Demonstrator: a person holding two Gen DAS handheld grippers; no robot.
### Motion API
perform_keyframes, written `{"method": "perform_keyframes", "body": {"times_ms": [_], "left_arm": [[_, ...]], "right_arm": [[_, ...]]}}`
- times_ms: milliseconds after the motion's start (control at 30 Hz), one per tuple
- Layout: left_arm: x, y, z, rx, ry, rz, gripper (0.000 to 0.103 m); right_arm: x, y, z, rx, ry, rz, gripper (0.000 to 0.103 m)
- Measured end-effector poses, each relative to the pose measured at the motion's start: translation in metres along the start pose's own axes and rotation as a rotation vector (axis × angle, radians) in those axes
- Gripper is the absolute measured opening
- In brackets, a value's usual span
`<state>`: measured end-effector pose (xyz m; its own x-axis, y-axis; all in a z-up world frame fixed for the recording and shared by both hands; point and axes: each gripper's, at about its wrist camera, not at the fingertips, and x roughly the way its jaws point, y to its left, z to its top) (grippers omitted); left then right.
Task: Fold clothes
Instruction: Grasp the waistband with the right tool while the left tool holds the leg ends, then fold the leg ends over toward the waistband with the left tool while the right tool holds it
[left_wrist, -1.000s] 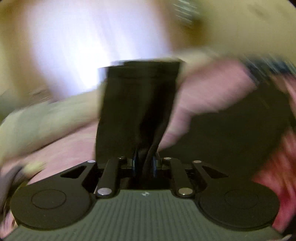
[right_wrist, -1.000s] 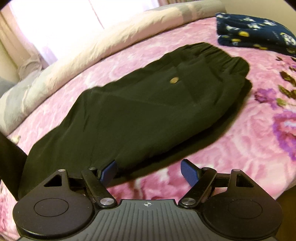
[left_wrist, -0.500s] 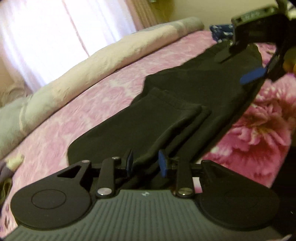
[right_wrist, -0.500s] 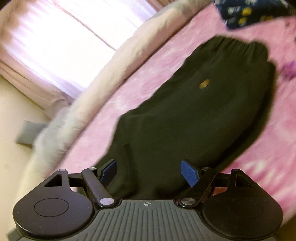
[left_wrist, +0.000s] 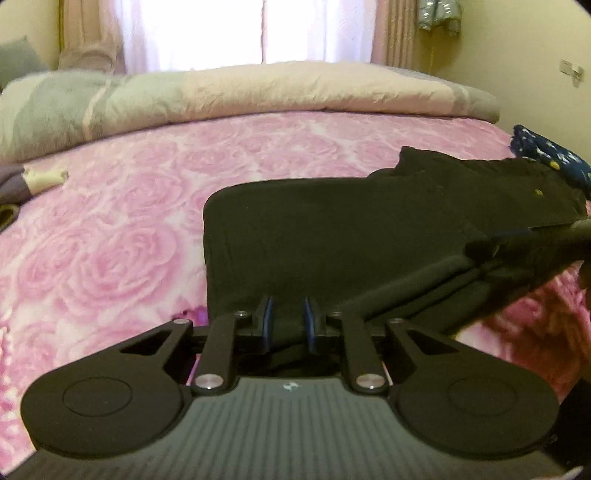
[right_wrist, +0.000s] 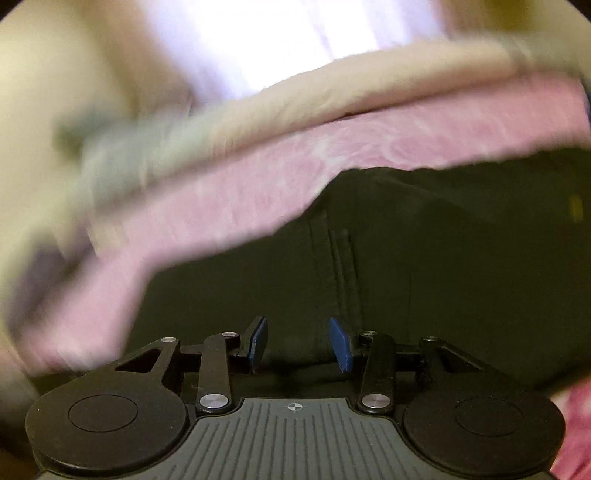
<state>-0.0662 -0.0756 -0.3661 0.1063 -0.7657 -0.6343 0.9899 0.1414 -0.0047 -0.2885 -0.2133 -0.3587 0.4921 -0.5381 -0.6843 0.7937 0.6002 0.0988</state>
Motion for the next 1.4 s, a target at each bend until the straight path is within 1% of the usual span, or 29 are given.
{"method": "perform_keyframes", "body": {"times_ms": [33, 100, 200, 267, 300, 333, 367, 433, 500, 567, 633, 667, 700, 800, 867, 933, 967, 1033, 1067, 1133, 1167, 1200, 1233, 1267, 1400], "left_arm": [[-0.002, -0.001, -0.001, 0.014, -0.005, 0.002, 0.015], [-0.003, 0.000, 0.002, 0.030, 0.006, 0.000, 0.016], [0.003, 0.007, 0.017, -0.001, 0.053, -0.023, 0.016], [0.011, 0.014, 0.032, -0.024, 0.046, -0.029, 0.015], [0.015, 0.019, 0.040, -0.036, 0.036, -0.030, 0.015], [0.020, 0.023, 0.048, -0.048, 0.027, -0.031, 0.015], [0.024, 0.027, 0.056, -0.060, 0.017, -0.032, 0.015], [0.033, 0.036, 0.072, -0.084, -0.002, -0.035, 0.015], [0.053, 0.041, 0.078, -0.099, 0.008, -0.026, 0.014], [0.077, 0.044, 0.081, -0.111, 0.028, -0.014, 0.014], [0.095, 0.046, 0.082, -0.113, 0.038, -0.002, 0.015], [0.097, 0.044, 0.079, -0.098, 0.031, 0.004, 0.015], [0.098, 0.043, 0.076, -0.083, 0.024, 0.009, 0.015], [0.103, 0.038, 0.068, -0.038, 0.002, 0.027, 0.015], [0.098, 0.034, 0.068, -0.013, 0.005, 0.042, 0.015], [0.082, 0.037, 0.070, -0.042, 0.013, 0.041, 0.014], [0.069, 0.039, 0.068, -0.056, 0.003, 0.036, 0.014], [0.041, 0.033, 0.061, -0.047, -0.024, 0.020, 0.014], [0.031, 0.028, 0.055, -0.036, -0.021, 0.010, 0.014], [0.020, 0.019, 0.041, -0.019, 0.005, 0.004, 0.014], [0.020, 0.014, 0.032, -0.015, 0.029, 0.012, 0.014], [0.020, 0.010, 0.023, -0.010, 0.054, 0.019, 0.014], [0.020, 0.006, 0.017, -0.011, 0.059, 0.035, 0.014], [0.018, 0.002, 0.015, -0.020, 0.056, 0.058, 0.014], [0.010, -0.006, 0.030, -0.090, 0.114, 0.135, 0.015]], "right_arm": [[0.004, 0.010, -0.009, -0.110, -0.009, -0.053, 0.042], [0.003, 0.016, -0.014, -0.171, -0.006, -0.068, 0.042], [0.004, 0.011, -0.007, -0.163, 0.043, -0.045, 0.042], [0.002, 0.005, 0.005, -0.116, 0.095, -0.012, 0.043], [0.001, -0.001, 0.014, -0.077, 0.105, 0.000, 0.043], [-0.002, -0.005, 0.022, -0.045, 0.084, 0.003, 0.043], [-0.004, -0.006, 0.031, -0.039, 0.043, -0.005, 0.042], [0.001, -0.002, 0.049, -0.058, -0.023, -0.007, 0.042], [0.016, 0.000, 0.064, -0.067, -0.057, 0.016, 0.042], [0.035, 0.005, 0.071, -0.087, -0.077, 0.033, 0.042], [0.057, 0.005, 0.066, -0.115, -0.070, 0.020, 0.042], [0.067, 0.005, 0.063, -0.129, -0.065, 0.012, 0.042], [0.076, 0.004, 0.057, -0.142, -0.055, -0.015, 0.042], [0.080, 0.002, 0.046, -0.174, -0.068, -0.040, 0.042], [0.079, 0.002, 0.047, -0.171, -0.060, -0.040, 0.042], [0.071, -0.005, 0.050, -0.126, -0.048, -0.029, 0.042], [0.067, -0.009, 0.051, -0.101, -0.042, -0.023, 0.042], [0.044, -0.012, 0.046, -0.070, -0.059, -0.022, 0.042], [0.029, -0.013, 0.042, -0.059, -0.075, -0.011, 0.042], [0.010, -0.008, 0.028, -0.071, -0.077, 0.026, 0.042], [0.001, -0.005, 0.021, -0.079, -0.076, 0.045, 0.042], [0.001, -0.001, 0.012, -0.105, -0.042, 0.037, 0.042], [0.004, 0.004, 0.003, -0.134, 0.000, 0.022, 0.042], [0.004, 0.005, 0.002, -0.130, 0.015, 0.014, 0.042], [0.004, 0.004, 0.007, -0.087, 0.050, -0.015, 0.042]]}}
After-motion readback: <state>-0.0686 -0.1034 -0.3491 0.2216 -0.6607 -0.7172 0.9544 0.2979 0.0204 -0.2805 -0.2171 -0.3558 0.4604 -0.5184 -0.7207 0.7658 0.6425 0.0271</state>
